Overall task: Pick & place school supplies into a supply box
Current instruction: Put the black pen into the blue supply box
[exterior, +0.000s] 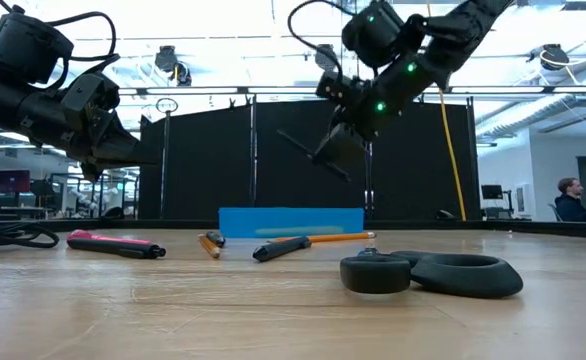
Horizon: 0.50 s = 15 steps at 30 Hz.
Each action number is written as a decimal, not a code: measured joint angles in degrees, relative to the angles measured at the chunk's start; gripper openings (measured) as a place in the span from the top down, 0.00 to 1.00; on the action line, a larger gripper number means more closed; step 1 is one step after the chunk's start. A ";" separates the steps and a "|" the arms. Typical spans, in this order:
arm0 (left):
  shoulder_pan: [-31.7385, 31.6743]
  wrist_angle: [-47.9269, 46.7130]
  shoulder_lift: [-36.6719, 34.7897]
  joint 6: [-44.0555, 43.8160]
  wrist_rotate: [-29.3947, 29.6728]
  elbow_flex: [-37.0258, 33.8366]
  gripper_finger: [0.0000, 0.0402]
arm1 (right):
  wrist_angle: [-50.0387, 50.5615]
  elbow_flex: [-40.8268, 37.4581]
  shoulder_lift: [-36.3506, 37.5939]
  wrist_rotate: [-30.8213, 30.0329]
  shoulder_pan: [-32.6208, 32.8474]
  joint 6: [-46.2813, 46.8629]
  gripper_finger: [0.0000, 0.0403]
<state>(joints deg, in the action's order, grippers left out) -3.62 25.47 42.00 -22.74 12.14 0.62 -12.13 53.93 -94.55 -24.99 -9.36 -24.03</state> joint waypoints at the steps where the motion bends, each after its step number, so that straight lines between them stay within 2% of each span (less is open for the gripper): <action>1: 0.01 0.01 0.00 0.01 0.00 0.00 0.92 | -0.01 0.00 -0.43 0.84 -0.37 0.22 0.97; 15: 0.00 -0.17 0.00 0.09 0.00 0.00 0.92 | -0.22 0.00 -7.07 5.65 -3.06 0.86 0.96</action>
<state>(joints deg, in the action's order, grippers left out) -3.62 25.30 42.00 -22.65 12.14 0.62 -12.35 53.93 -101.63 -19.35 -12.42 -23.17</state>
